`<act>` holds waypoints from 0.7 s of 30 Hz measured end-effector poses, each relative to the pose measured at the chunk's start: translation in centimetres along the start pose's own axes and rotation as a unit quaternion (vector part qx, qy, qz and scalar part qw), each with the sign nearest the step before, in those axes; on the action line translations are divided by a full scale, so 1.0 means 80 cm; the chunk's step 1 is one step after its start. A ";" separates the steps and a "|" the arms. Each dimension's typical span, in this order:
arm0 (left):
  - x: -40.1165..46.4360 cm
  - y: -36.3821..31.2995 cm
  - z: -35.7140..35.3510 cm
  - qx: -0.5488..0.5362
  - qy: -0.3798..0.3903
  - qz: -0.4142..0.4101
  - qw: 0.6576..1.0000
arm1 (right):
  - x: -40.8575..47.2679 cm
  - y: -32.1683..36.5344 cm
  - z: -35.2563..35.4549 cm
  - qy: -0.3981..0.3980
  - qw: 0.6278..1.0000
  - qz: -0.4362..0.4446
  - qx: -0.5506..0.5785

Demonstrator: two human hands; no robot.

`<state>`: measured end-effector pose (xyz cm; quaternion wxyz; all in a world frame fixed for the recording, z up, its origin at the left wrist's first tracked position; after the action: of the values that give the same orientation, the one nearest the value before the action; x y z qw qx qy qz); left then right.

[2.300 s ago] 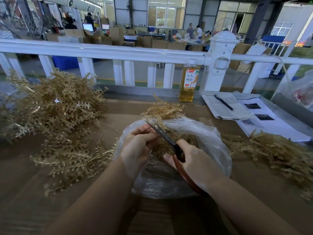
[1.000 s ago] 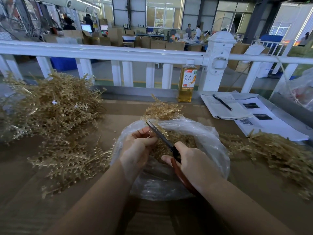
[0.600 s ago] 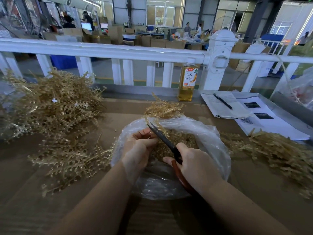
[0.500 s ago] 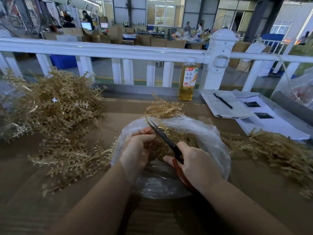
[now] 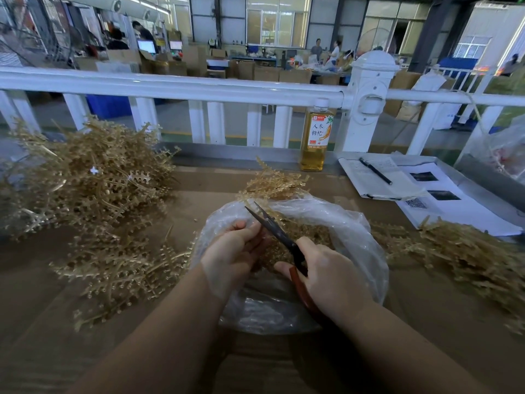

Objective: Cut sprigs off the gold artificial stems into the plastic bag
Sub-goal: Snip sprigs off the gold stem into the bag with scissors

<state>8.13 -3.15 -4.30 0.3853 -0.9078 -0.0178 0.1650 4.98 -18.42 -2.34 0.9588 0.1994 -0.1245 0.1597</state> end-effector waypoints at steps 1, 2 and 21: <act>0.000 0.000 0.001 -0.003 0.000 0.001 1.000 | 0.000 0.001 0.000 -0.002 1.000 0.002 -0.002; 0.001 0.000 0.001 -0.006 0.000 0.002 1.000 | 0.000 0.001 0.001 -0.004 1.000 0.004 -0.004; -0.005 0.003 -0.008 0.047 -0.006 -0.108 0.993 | -0.005 0.001 0.009 -0.006 0.998 -0.001 -0.067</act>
<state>7.91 -3.84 -3.91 0.4428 -0.8805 -0.1103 0.1285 4.49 -18.75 -1.81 0.9695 0.1357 -0.1402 0.1486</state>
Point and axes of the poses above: each hand's wrist, its own x-axis towards the middle knuckle, its own z-axis out of the back of the hand, y = z × x, the point moved 4 cm from there along x, towards the middle knuckle, and after that the axes turned 7 degrees about -z, right-handed, at the moved point
